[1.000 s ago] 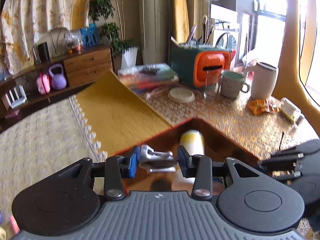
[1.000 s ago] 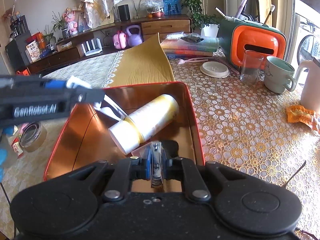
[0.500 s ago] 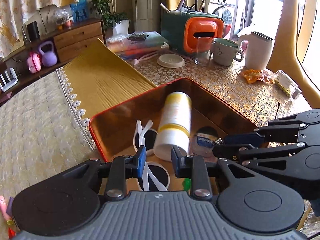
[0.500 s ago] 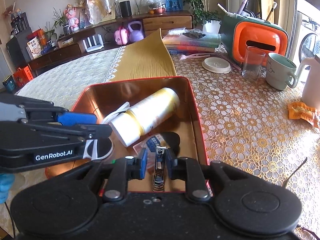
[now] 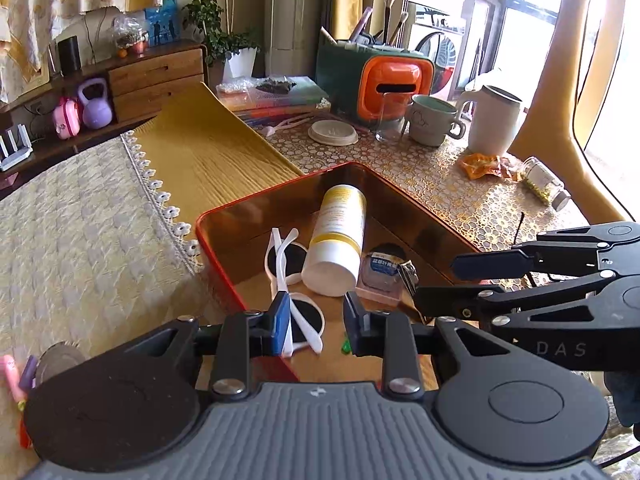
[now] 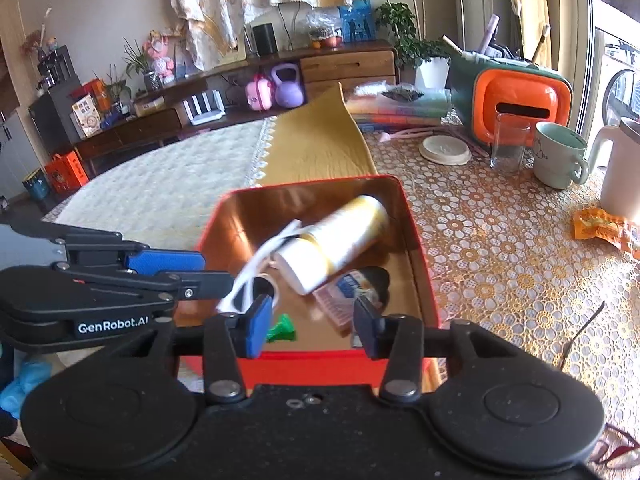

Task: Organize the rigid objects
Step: 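Withdraw both tools from the red tin toward the remaining loose items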

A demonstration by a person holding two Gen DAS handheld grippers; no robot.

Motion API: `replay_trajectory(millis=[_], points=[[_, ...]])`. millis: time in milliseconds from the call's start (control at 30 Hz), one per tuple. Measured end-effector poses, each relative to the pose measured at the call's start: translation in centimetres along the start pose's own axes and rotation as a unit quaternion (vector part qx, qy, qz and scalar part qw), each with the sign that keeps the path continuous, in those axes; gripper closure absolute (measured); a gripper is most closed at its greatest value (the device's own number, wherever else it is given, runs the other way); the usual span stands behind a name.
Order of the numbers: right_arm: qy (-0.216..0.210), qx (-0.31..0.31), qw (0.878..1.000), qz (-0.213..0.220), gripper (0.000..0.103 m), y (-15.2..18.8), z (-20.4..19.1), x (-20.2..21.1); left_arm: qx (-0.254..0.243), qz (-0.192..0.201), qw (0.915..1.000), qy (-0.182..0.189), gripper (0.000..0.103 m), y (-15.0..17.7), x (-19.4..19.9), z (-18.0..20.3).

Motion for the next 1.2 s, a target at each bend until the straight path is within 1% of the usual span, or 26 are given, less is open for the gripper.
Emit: replay_trajectory(millis=[100, 133, 167, 400, 433, 533, 733, 800, 900, 1100, 1133, 1167, 1200], points=[[-0.004, 0.002, 1.0, 0.006, 0.054, 0.1, -1.1, 1.0, 0.007, 0.004, 1.0, 0.002, 0.068, 0.5, 1.4, -0.5], [-0.006, 0.002, 1.0, 0.007, 0.054, 0.1, -1.5, 1.2, 0.01, 0.005, 0.9999, 0.004, 0.057, 0.6, 1.8, -0.7], [-0.007, 0.003, 1.0, 0.009, 0.054, 0.2, -1.8, 1.5, 0.013, 0.009, 0.9999, 0.004, 0.049, 0.8, 2.3, -0.9], [-0.018, 0.006, 1.0, 0.018, 0.047, 0.3, -4.1, 3.1, 0.018, 0.026, 0.9995, 0.002, 0.048, 1.9, 5.8, -2.1], [-0.019, 0.008, 1.0, 0.02, 0.045, 0.3, -4.4, 3.3, 0.02, 0.028, 0.9994, 0.002, 0.047, 2.1, 6.2, -2.3], [-0.021, 0.014, 0.999, 0.025, 0.041, 0.3, -5.5, 3.9, 0.026, 0.038, 0.9989, -0.003, 0.04, 2.4, 7.6, -3.0], [-0.033, 0.025, 0.998, 0.041, 0.031, 0.4, -7.9, 4.8, 0.039, 0.047, 0.9981, -0.007, 0.039, 3.6, 10.0, -4.6], [-0.041, 0.028, 0.998, 0.043, 0.029, 0.4, -8.7, 5.0, 0.045, 0.052, 0.9976, -0.013, 0.039, 4.1, 10.8, -5.3], [-0.051, 0.04, 0.997, 0.049, 0.023, 0.4, -10.3, 5.1, 0.053, 0.061, 0.9965, -0.023, 0.039, 4.6, 11.8, -6.4], [-0.069, 0.051, 0.995, 0.053, 0.014, 0.4, -12.9, 5.0, 0.07, 0.067, 0.9944, -0.044, 0.039, 5.9, 13.5, -9.1], [-0.071, 0.052, 0.995, 0.053, 0.011, 0.5, -13.2, 5.0, 0.073, 0.067, 0.994, -0.047, 0.038, 6.1, 13.7, -9.7], [-0.073, 0.053, 0.994, 0.054, 0.01, 0.5, -13.6, 4.9, 0.076, 0.067, 0.9935, -0.052, 0.033, 6.4, 13.9, -10.2], [-0.075, 0.055, 0.994, 0.054, 0.008, 0.5, -13.9, 4.7, 0.08, 0.069, 0.9926, -0.06, 0.031, 6.7, 14.1, -10.7]])
Point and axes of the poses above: each gripper's, at about its wrist camera, not at the fingertips, and x roughly against the way its jaws point, z to its right, y to its underside, the point moved 8 cm from there along -x, roughly the way its jaws point, and after that the axes turned 1 degree about -x, right-handed, at the moved point
